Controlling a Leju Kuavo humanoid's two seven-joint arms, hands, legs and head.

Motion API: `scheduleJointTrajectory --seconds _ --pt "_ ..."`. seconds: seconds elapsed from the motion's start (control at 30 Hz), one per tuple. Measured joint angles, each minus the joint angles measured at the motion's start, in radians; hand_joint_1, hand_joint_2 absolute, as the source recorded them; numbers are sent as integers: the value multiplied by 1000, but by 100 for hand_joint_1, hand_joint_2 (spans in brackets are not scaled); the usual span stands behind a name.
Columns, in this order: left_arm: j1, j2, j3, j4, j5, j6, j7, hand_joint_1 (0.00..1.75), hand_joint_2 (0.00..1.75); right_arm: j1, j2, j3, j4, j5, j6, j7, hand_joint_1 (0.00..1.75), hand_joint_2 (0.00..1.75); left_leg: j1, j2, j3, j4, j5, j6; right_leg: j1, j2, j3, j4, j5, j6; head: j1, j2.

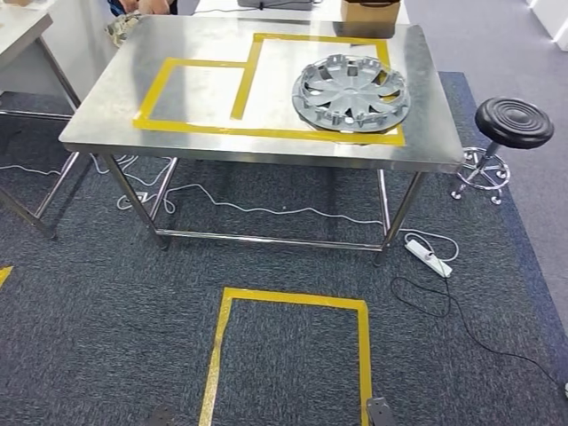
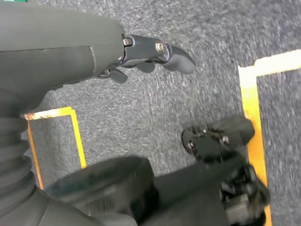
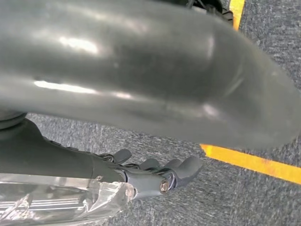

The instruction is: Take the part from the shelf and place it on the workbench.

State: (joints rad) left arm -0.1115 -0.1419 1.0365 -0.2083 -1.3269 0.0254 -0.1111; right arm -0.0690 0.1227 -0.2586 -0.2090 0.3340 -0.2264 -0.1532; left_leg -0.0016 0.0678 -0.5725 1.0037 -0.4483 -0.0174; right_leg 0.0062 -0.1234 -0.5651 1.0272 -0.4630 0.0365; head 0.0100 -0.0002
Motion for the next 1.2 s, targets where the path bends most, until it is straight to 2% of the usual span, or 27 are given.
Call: scheduleJointTrajectory --seconds 0.03,0.1,0.17,0.2,0.23,0.27,0.3,0.33,0.4,0.43,0.47,0.53,0.57,0.6,0.67,0.73,0.77,0.8,0.83,0.9,0.93,0.97,1.03,1.07,1.1,1.17,1.2 --pt "3 1 0 0 0 1 0 0 175 -1 0 0 0 1 0 1 0 0 1 -12 -2 -2 2 5 -2 -2 2 0 -2 6 1 0" --pt "5 1 0 0 -2 2 0 0 175 -1 1 0 0 3 -1 3 0 0 6 -36 -4 -5 8 17 -7 41 -10 36 -33 18 5 0" --pt "3 0 0 0 -3 2 0 0 175 2 1 0 1 5 -2 5 0 0 9 -62 -7 -5 12 24 -10 100 -59 153 -100 25 11 0" --pt "2 0 0 0 -3 3 0 0 175 4 1 0 2 6 -2 7 0 0 9 -76 -9 -5 14 26 -10 112 -89 221 -130 26 12 0" --pt "3 0 0 0 -4 3 0 0 175 5 1 0 2 8 -2 9 0 0 9 -90 -10 -5 15 27 -10 118 -111 269 -145 26 13 0" --pt "4 0 0 0 -4 3 0 0 175 6 1 0 3 9 -3 10 0 0 9 -104 -11 -5 16 27 -10 121 -117 281 -139 26 13 0" --pt "5 0 0 0 -5 4 0 0 175 5 1 -1 3 10 -3 11 0 0 9 -119 -10 -5 17 26 -10 123 -103 250 -114 24 13 0" --pt "6 0 0 0 -5 4 0 0 175 4 1 -1 3 10 -4 12 0 0 10 -133 -10 -5 19 24 -12 131 -72 187 -77 22 13 0" --pt "5 0 0 0 -5 5 0 0 175 2 1 -2 4 11 -4 13 0 0 10 -160 -12 -3 22 16 -18 173 -7 50 -27 19 13 0" --pt "5 0 0 0 -5 5 0 0 175 1 1 -2 4 11 -5 14 0 0 11 -170 -15 -4 25 11 -19 189 12 11 -18 17 13 0" --pt "5 0 0 0 -5 5 -1 0 175 0 1 -2 4 12 -5 15 0 0 11 -179 -18 -5 29 4 -19 199 19 -3 -19 13 12 0" --pt "7 1 0 0 -5 6 -2 0 175 -2 1 -3 5 13 -6 17 0 0 16 -193 -23 -12 37 -10 -17 182 21 -8 -13 1 12 0" --pt "8 1 0 0 -5 6 -3 0 175 -2 1 -3 5 14 -7 18 0 0 18 -182 -28 -8 34 -16 -17 172 21 -12 -8 -7 12 0" --pt "7 2 0 0 -5 6 -3 0 175 -3 2 -3 5 15 -7 19 0 0 18 -161 -39 12 19 -20 -18 160 21 -17 -4 -14 10 0" --pt "2 2 0 0 -5 7 -4 0 175 -1 2 -4 5 16 -8 20 0 0 17 -104 -90 117 -43 -28 -18 134 20 -23 1 -23 5 0" --pt "-3 2 0 0 -5 8 -4 0 175 3 2 -4 6 15 -8 22 0 0 18 -82 -147 241 -96 -34 -15 102 18 -23 0 -25 3 0" --pt "-3 2 0 0 -5 8 -4 0 175 3 2 -4 6 16 -8 23 0 0 18 -79 -155 265 -98 -35 -14 87 18 -23 0 -25 3 0" --pt "-3 2 0 0 -5 8 -4 0 175 3 2 -5 6 16 -8 24 0 0 18 -77 -145 252 -82 -34 -14 74 18 -23 0 -25 3 0" --pt "-2 2 0 0 -6 8 -4 0 175 2 2 -5 6 16 -8 25 0 0 17 -71 -114 203 -53 -32 -13 61 19 -23 -1 -24 3 0" --pt "-2 2 0 0 -5 8 -4 0 175 1 2 -5 6 16 -8 27 0 0 11 -23 -36 68 -1 -24 -8 41 22 -20 -4 -18 1 0" --pt "-2 1 0 0 -5 8 -4 0 175 2 2 -5 7 17 -9 28 0 0 7 -1 -10 19 11 -18 -5 30 23 -20 -6 -13 2 0" --pt "-3 0 0 0 -5 9 -4 0 175 2 2 -5 7 17 -10 30 0 0 4 12 2 -8 13 -12 -1 20 25 -19 -8 -7 2 0" --pt "0 -1 0 0 -4 9 -4 0 175 3 2 -5 8 17 -11 34 0 0 2 -5 0 -16 12 1 0 -1 31 -23 -10 3 4 0" --pt "3 -1 1 0 -3 9 -4 0 175 2 2 -5 8 18 -11 34 0 0 3 -17 -1 -17 14 8 -2 8 31 -19 -16 9 5 0" --pt "5 0 1 0 -2 9 -4 0 175 2 2 -5 8 18 -12 35 0 0 5 -28 -2 -19 17 14 -5 30 25 -1 -31 15 6 0" --pt "5 -1 1 0 -2 9 -4 0 175 4 2 -6 8 18 -12 35 0 0 9 -53 -3 -20 22 24 -10 92 -19 101 -93 23 11 0" --pt "3 -2 1 0 -2 9 -4 0 175 7 2 -6 8 18 -13 36 0 0 9 -66 -5 -20 23 26 -11 110 -51 173 -127 25 12 0"
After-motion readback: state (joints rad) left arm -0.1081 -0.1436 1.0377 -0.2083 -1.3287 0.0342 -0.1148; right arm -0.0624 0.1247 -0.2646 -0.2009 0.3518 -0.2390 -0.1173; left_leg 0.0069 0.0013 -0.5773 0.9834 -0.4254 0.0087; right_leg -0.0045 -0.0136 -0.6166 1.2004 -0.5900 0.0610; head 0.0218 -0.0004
